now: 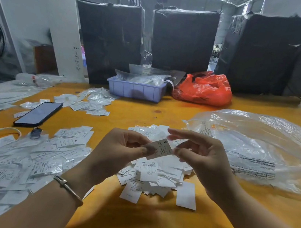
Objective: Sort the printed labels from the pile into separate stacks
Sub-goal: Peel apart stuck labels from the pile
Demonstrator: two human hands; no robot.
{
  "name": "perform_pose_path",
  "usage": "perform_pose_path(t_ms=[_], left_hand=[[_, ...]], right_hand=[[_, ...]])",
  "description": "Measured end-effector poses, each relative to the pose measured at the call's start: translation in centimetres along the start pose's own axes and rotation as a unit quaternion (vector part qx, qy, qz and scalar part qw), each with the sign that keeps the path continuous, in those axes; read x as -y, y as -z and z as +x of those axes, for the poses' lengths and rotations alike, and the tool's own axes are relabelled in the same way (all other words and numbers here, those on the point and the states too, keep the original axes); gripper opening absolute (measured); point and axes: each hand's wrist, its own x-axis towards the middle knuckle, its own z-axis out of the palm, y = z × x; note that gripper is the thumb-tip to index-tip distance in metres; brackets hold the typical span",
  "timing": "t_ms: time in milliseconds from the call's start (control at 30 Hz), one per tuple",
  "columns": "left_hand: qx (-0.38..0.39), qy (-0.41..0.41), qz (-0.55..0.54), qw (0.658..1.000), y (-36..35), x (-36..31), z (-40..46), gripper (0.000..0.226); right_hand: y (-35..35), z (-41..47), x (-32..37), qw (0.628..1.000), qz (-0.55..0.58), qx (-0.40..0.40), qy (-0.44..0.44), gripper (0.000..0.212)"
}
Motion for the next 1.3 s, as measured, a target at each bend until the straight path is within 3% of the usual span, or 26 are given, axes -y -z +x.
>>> perform_pose_path(t_ms=[233,367,533,667,733,900,967,1033,1100,1200,1300], left_hand=[[0.014,-0.008,0.028,0.999,0.0,-0.1,0.0,0.009],[-0.007,-0.004,0.015,1.000,0.0,-0.1,-0.1,0.006],[-0.063,-0.019,0.002,0.998,0.3,-0.1,0.0,0.009],[-0.070,-0.026,-0.011,0.997,0.2,-0.1,0.0,0.018],[-0.066,-0.029,-0.038,0.997,0.2,-0.2,0.0,0.030],[-0.025,-0.041,-0.060,0.997,0.0,-0.5,-0.2,0.059],[-0.007,-0.041,-0.078,0.996,-0.1,-0.7,-0.2,0.063],[0.009,-0.042,-0.080,0.996,-0.2,-0.8,-0.3,0.065],[0.018,-0.041,-0.071,0.996,-0.2,-1.0,-0.4,0.064],[0.022,-0.034,-0.051,0.998,-0.2,-1.0,-0.5,0.061],[0.023,-0.028,-0.044,0.998,-0.2,-1.0,-0.3,0.056]], right_hand=[[-0.3,0.0,0.3,0.998,-0.056,0.038,0.008,0.004],[-0.1,0.4,-0.1,1.000,-0.011,-0.022,0.000,0.026],[0.6,0.6,-0.6,0.994,0.018,-0.103,0.013,0.012],[0.5,0.7,-1.3,0.991,0.015,-0.134,0.011,0.030],[0.5,0.7,-1.3,0.993,-0.004,-0.118,-0.002,0.045],[0.2,0.7,-1.0,0.993,-0.096,-0.046,-0.040,0.029],[0.0,0.6,-0.8,0.994,-0.062,0.024,-0.082,0.020],[0.1,0.4,-0.6,0.991,-0.021,0.085,-0.101,0.041],[0.0,0.4,-0.5,0.989,-0.012,0.121,-0.085,0.041],[0.1,0.5,-0.5,0.989,0.028,0.129,-0.068,0.025],[0.2,0.4,-0.6,0.992,0.023,0.111,-0.056,0.023]])
